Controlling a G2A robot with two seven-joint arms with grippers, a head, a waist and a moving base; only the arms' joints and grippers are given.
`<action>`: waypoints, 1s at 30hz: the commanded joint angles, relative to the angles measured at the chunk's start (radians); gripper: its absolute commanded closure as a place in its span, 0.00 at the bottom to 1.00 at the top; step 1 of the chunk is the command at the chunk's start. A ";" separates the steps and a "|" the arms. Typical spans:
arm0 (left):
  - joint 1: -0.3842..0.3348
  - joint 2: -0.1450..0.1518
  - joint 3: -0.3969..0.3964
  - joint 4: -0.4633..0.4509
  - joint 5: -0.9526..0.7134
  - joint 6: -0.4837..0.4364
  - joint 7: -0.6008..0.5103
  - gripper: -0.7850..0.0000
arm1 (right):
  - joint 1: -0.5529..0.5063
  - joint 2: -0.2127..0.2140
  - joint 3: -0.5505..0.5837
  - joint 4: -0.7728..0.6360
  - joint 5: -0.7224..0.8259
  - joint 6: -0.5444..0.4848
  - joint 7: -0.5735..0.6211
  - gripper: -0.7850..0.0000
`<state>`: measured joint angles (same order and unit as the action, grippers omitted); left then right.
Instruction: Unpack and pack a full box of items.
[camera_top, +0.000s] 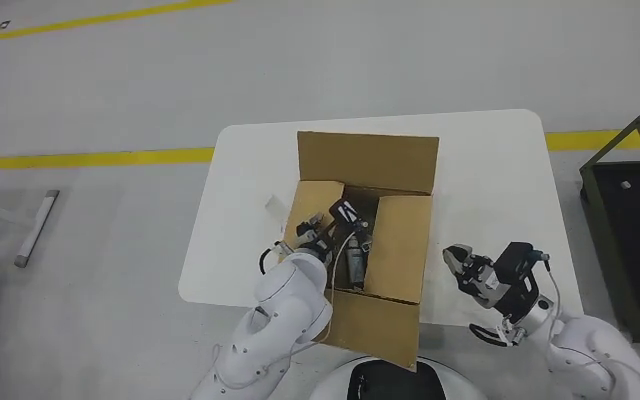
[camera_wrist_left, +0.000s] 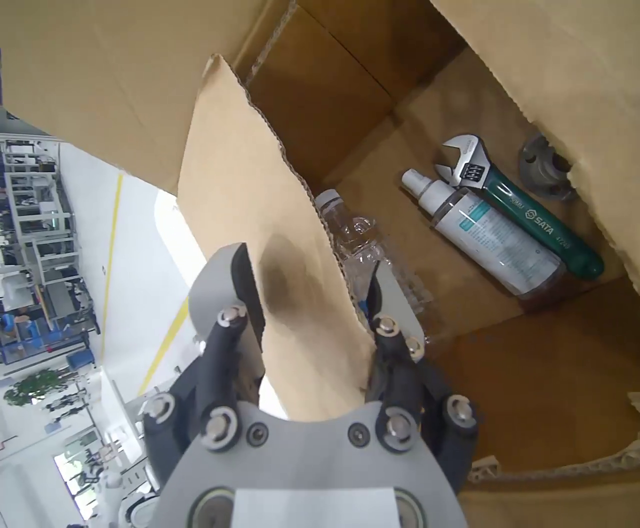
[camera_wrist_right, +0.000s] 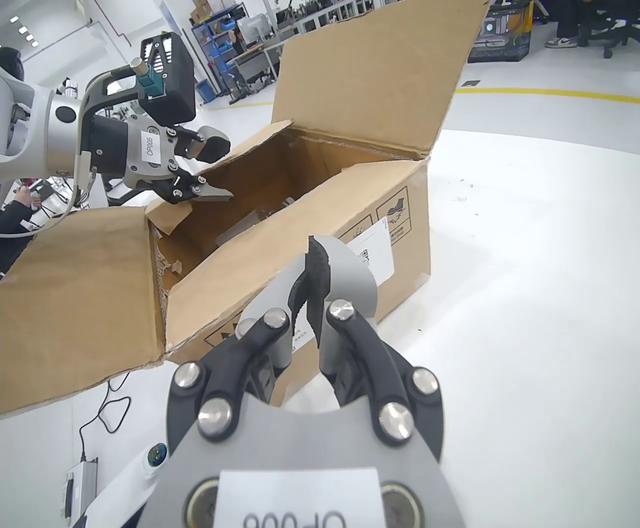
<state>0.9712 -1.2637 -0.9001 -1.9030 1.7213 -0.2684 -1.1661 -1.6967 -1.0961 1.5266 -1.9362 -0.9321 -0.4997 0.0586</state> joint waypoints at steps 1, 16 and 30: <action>0.005 -0.003 -0.009 -0.009 -0.018 0.012 -0.001 1.00 | 0.001 0.000 0.004 -0.003 0.004 0.003 -0.002 1.00; 0.008 -0.024 -0.118 -0.078 -0.263 0.120 0.057 0.00 | 0.058 0.003 0.076 -0.031 0.115 -0.002 0.021 1.00; -0.017 -0.011 -0.178 -0.135 -0.022 0.003 0.027 0.00 | 0.100 0.000 -0.021 -0.018 0.035 -0.015 0.087 1.00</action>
<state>0.9550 -1.2756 -1.0717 -2.0379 1.6779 -0.2609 -1.1359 -1.5975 -1.0964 1.5064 -1.9555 -0.8973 -0.5158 0.1465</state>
